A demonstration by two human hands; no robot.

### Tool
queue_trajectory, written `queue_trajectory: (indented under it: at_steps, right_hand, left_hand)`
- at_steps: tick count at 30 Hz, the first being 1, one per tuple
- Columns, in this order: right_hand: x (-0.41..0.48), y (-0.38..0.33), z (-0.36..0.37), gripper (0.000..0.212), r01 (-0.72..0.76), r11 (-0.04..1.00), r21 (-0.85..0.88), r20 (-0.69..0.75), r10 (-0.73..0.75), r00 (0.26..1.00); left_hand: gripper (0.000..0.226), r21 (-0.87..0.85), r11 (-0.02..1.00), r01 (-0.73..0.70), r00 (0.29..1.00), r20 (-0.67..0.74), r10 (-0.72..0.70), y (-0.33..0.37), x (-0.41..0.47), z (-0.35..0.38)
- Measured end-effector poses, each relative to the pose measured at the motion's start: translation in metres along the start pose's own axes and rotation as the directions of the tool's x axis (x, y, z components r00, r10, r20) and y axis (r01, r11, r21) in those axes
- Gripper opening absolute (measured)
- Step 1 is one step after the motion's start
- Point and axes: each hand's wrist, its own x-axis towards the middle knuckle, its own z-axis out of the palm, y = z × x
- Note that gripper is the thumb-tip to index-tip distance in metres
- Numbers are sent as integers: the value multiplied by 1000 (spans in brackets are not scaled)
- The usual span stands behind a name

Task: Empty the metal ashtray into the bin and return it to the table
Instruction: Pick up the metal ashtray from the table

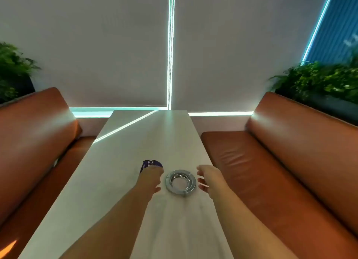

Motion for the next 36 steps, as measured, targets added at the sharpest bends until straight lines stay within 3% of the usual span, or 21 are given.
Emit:
queue_trajectory:
  at_steps: [2, 6, 8, 12, 18, 20, 23, 27, 36]
  right_hand:
    - [28, 11, 6, 9, 28, 985, -171, -21, -32, 999]
    - [76, 38, 16, 53, -19, 955, -296, -148, -26, 989]
    - [93, 45, 21, 50, -38, 919, -393, -216, -52, 975]
    - [114, 53, 26, 34, -38, 867, -497, -236, -93, 967]
    - [120, 58, 18, 26, 33, 826, -563, -85, -97, 992]
    - [115, 59, 13, 21, 62, 886, -460, -57, -100, 993]
    - [101, 59, 2, 17, -2, 987, -161, -49, -6, 999]
    - [69, 53, -11, 15, -69, 989, 134, 45, 64, 997]
    - [-107, 49, -62, 14, -29, 950, 310, 159, -22, 987]
  left_hand:
    - [17, 28, 1000, -13, 999, -34, 14, -14, 29, 6]
    - [43, 70, 997, 28, 999, -48, -25, -40, 73, 16]
    - [48, 60, 998, 11, 997, -79, -7, -47, 89, 20]
    - [38, 237, 971, -17, 997, -75, 36, -52, 113, 26]
    - [33, 221, 974, -45, 998, -35, 54, -62, 121, 30]
    - [30, 162, 985, -56, 998, -11, 58, -63, 113, 33]
    - [28, 57, 998, -31, 999, 10, 31, -62, 102, 36]
    - [31, -70, 997, -21, 996, 87, 27, -49, 67, 32]
    - [32, -130, 989, -76, 965, 241, 106, -42, -98, 2]
